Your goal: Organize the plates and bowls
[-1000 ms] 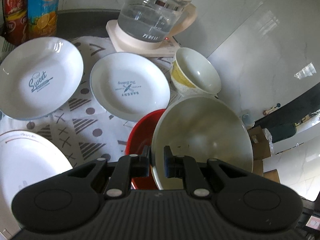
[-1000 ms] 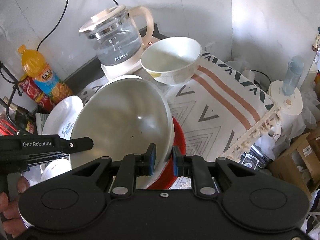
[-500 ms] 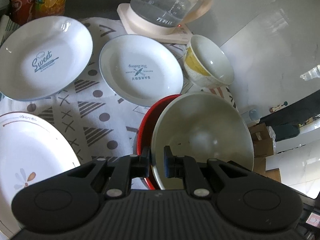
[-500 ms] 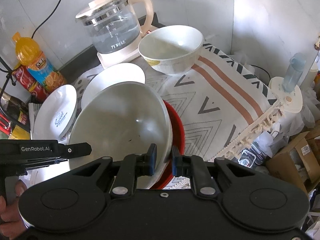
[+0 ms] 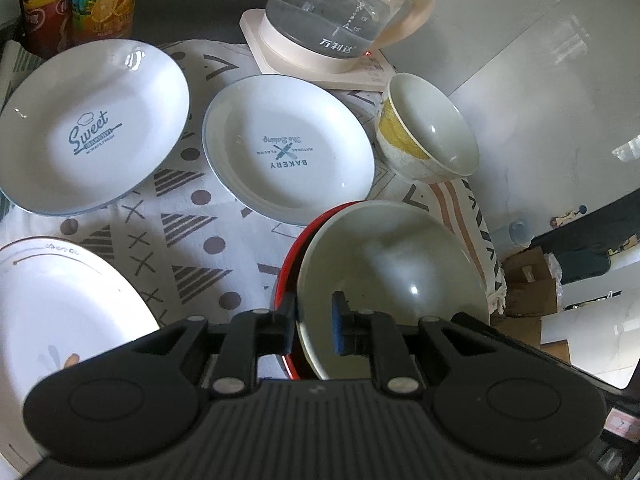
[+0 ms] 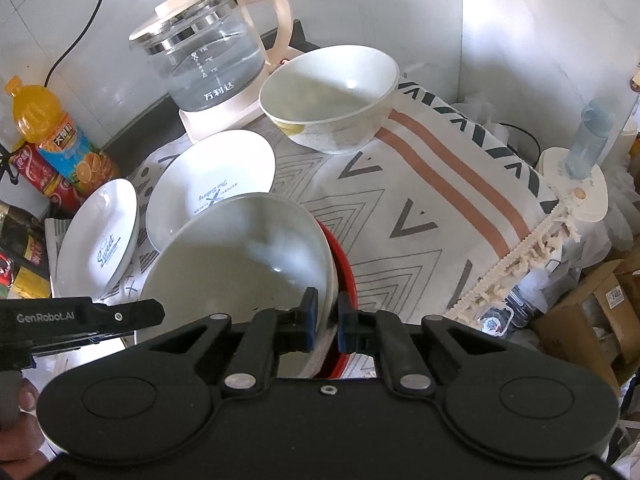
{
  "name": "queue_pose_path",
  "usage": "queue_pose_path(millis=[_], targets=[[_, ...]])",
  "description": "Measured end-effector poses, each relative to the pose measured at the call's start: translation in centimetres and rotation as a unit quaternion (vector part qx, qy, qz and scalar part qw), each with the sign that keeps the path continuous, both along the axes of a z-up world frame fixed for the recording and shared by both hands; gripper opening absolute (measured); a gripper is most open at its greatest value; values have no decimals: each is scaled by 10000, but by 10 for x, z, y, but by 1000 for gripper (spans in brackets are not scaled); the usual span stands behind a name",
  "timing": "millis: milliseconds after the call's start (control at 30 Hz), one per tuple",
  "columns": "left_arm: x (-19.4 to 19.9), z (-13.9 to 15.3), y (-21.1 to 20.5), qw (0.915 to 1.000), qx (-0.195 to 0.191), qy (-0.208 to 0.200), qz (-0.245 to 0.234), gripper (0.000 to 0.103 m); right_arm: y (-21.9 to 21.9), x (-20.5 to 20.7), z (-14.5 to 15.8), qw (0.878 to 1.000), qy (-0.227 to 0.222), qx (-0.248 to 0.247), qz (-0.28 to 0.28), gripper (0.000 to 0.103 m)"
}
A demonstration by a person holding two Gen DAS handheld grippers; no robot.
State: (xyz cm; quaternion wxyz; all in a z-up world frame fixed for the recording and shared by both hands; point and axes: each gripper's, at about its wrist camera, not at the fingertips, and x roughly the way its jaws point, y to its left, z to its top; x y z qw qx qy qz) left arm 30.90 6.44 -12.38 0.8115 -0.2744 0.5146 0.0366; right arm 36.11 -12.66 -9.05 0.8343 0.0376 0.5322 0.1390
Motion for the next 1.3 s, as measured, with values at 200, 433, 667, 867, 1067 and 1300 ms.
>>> queue_pose_path(millis=[200, 433, 667, 867, 1067, 1300], targets=[[1, 9, 1, 10000, 64, -11, 52, 19, -1, 3, -2, 10000, 38, 34, 80, 9], [7, 14, -1, 9999, 67, -86, 111, 23, 3, 6, -2, 9992, 102, -82, 388, 11], [23, 26, -10, 9990, 170, -379, 147, 47, 0, 8, 25, 9971, -173, 183, 717, 47], [51, 31, -16, 9982, 235, -512, 225, 50, -18, 35, 39, 9970, -304, 447, 546, 47], [83, 28, -24, 9977, 250, -547, 322, 50, -30, 73, 31, 9974, -307, 537, 367, 47], [124, 21, -33, 9966, 202, -591, 531, 50, -35, 116, 15, 9971, -159, 718, 201, 47]])
